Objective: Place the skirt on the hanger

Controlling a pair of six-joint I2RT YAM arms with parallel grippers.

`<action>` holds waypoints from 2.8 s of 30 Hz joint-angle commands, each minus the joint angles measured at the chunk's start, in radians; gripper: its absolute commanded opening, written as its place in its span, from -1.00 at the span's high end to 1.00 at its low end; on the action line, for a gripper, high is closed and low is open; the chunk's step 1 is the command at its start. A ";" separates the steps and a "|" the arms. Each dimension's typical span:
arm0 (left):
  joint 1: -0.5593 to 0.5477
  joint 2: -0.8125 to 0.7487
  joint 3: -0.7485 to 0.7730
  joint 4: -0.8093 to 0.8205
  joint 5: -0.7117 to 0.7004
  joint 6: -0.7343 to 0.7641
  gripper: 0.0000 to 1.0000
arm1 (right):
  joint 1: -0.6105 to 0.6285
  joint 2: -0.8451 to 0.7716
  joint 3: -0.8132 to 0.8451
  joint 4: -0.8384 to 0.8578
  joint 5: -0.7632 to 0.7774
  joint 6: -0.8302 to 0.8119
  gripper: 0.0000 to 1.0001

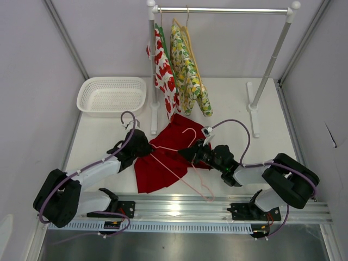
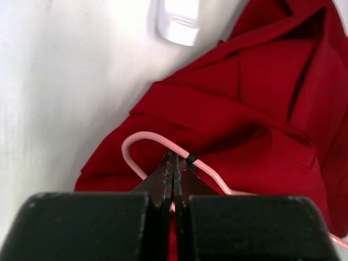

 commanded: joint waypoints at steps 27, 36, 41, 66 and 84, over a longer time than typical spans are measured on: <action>-0.101 -0.214 0.002 0.050 0.263 0.062 1.00 | -0.016 0.027 0.179 -0.026 -0.074 -0.083 1.00; -0.195 -0.301 0.182 -0.289 0.117 0.164 0.88 | -0.041 -0.079 0.145 -0.051 -0.148 -0.110 1.00; -0.236 -0.370 0.229 -0.421 0.077 0.206 0.68 | -0.058 -0.129 0.136 -0.077 -0.183 -0.124 1.00; -0.164 -0.214 0.299 -0.167 0.506 0.596 -0.23 | -0.142 -0.149 0.071 -0.017 -0.430 -0.072 1.00; -0.074 0.009 0.351 -0.091 0.977 0.608 -0.39 | -0.190 -0.186 0.047 -0.016 -0.498 -0.046 1.00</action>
